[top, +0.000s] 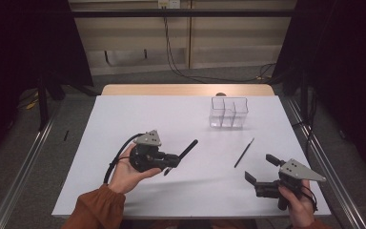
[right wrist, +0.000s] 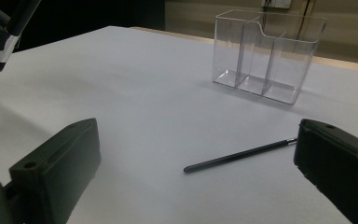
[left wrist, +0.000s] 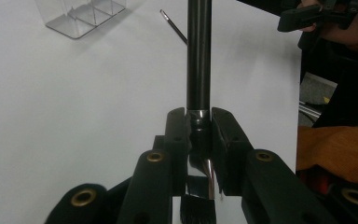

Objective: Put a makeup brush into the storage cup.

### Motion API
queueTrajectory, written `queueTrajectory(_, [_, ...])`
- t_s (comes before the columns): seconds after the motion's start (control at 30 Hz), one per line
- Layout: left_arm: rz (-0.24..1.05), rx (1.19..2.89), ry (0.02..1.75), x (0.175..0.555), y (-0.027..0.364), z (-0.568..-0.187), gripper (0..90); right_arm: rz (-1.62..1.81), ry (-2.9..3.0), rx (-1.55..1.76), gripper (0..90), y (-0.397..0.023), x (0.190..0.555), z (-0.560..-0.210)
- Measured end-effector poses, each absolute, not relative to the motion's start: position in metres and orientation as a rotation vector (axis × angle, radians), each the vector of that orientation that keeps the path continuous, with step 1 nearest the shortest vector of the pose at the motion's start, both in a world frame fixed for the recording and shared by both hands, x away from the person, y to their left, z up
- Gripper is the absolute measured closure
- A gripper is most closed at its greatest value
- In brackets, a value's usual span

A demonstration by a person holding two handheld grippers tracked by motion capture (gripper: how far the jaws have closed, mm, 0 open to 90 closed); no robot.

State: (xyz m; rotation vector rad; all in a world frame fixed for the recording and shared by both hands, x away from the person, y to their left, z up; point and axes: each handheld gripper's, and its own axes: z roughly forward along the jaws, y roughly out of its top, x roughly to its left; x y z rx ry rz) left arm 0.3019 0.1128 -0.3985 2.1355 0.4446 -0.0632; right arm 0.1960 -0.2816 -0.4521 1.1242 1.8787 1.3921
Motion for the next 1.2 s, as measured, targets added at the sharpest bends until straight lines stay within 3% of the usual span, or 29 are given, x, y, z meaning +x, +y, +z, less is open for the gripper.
queueTrajectory(1.2, [-0.087,2.459,0.302,0.299,0.076,-0.384,77.8,1.377,2.32,0.893,2.2,-0.23,0.23,-0.432])
